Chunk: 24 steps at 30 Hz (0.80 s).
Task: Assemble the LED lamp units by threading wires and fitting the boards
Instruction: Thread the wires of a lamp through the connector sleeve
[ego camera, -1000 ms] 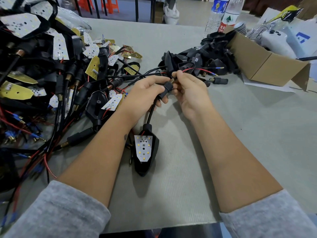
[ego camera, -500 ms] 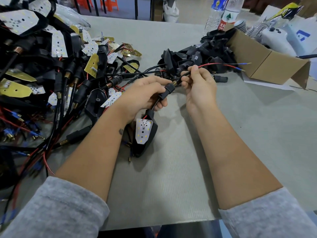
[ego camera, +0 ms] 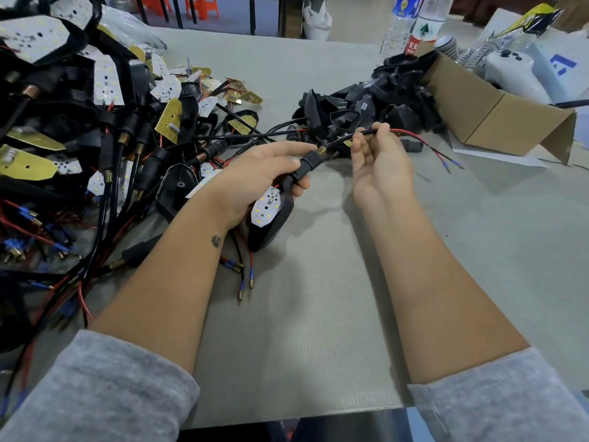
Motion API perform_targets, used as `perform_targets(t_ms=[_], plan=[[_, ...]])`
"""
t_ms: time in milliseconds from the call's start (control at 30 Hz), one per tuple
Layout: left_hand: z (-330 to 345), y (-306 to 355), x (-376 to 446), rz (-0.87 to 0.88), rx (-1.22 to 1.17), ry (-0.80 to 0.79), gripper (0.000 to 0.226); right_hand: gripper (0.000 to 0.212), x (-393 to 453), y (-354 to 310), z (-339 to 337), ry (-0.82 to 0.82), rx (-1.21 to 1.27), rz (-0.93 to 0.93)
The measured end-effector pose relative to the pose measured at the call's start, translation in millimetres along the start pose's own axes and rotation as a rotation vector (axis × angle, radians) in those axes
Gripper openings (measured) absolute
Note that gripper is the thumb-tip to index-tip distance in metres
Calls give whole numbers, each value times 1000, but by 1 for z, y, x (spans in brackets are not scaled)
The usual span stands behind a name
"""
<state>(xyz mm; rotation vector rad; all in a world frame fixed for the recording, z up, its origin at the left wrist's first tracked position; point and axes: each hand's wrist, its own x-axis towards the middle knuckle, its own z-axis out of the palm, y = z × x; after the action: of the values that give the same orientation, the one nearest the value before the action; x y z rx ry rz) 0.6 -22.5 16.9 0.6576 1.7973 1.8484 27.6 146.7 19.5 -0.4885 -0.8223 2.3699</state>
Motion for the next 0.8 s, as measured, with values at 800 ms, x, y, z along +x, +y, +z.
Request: perform_targets(t_ms=[800], plan=[[0,-4,9,-27,-107,363,21,10,-20,12,13,-352,-318,71]])
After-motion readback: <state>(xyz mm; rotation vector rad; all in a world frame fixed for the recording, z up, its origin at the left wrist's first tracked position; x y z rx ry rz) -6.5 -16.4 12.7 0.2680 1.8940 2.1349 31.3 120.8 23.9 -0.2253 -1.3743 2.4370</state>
